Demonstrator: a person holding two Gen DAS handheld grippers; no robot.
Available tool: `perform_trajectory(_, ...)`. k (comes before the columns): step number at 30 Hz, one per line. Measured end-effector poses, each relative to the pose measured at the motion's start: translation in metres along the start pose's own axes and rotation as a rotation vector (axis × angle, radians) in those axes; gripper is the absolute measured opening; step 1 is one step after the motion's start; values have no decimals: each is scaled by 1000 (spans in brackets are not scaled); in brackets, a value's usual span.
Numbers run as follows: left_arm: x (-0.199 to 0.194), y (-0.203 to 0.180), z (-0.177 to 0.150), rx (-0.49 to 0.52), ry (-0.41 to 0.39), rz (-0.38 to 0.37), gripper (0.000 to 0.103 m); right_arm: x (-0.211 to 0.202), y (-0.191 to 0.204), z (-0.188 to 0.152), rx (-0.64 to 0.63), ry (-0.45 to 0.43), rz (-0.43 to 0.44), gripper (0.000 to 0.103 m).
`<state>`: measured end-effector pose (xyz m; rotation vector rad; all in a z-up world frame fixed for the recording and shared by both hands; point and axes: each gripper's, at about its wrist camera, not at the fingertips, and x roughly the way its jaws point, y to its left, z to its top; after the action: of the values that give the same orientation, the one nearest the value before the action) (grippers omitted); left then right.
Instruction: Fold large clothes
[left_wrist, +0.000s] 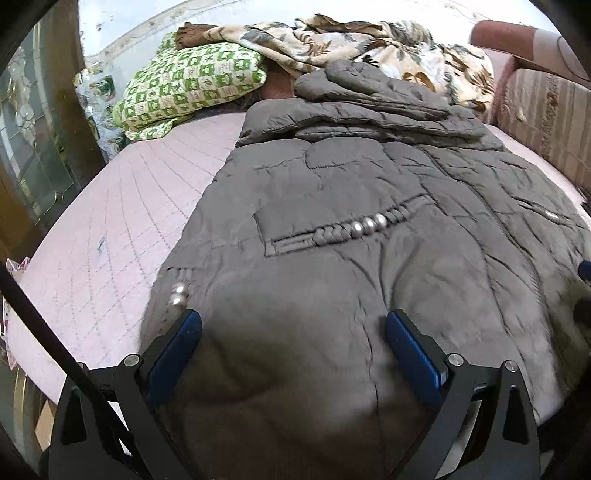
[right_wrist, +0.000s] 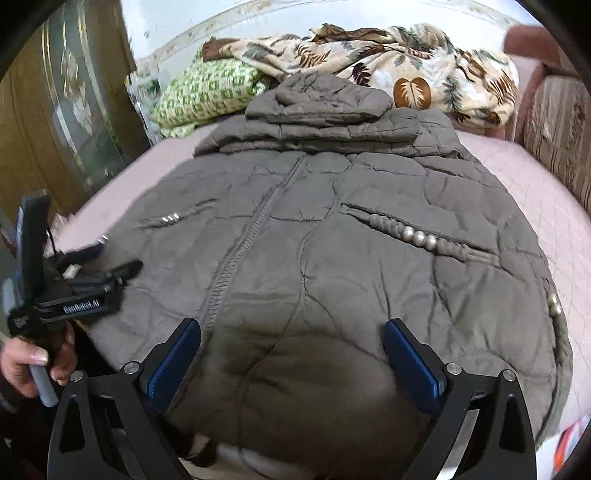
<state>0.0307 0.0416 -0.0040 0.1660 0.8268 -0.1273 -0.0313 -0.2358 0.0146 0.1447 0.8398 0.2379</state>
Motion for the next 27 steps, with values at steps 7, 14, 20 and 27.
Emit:
perform_trajectory(7, -24, 61, -15, -178, 102, -70, 100, -69, -76, -7, 229, -122, -44, 101)
perform_trajectory(14, -20, 164, -30, -545, 228, -229, 99, -94, -164, -25, 533, -117, -33, 101)
perform_trajectory(20, -9, 168, -38, -606, 279, -385, 82, -78, -177, -28, 628, -71, -16, 100)
perform_trajectory(27, 0, 138, -44, -576, 302, -453, 78, -78, -195, -39, 742, -71, 19, 99)
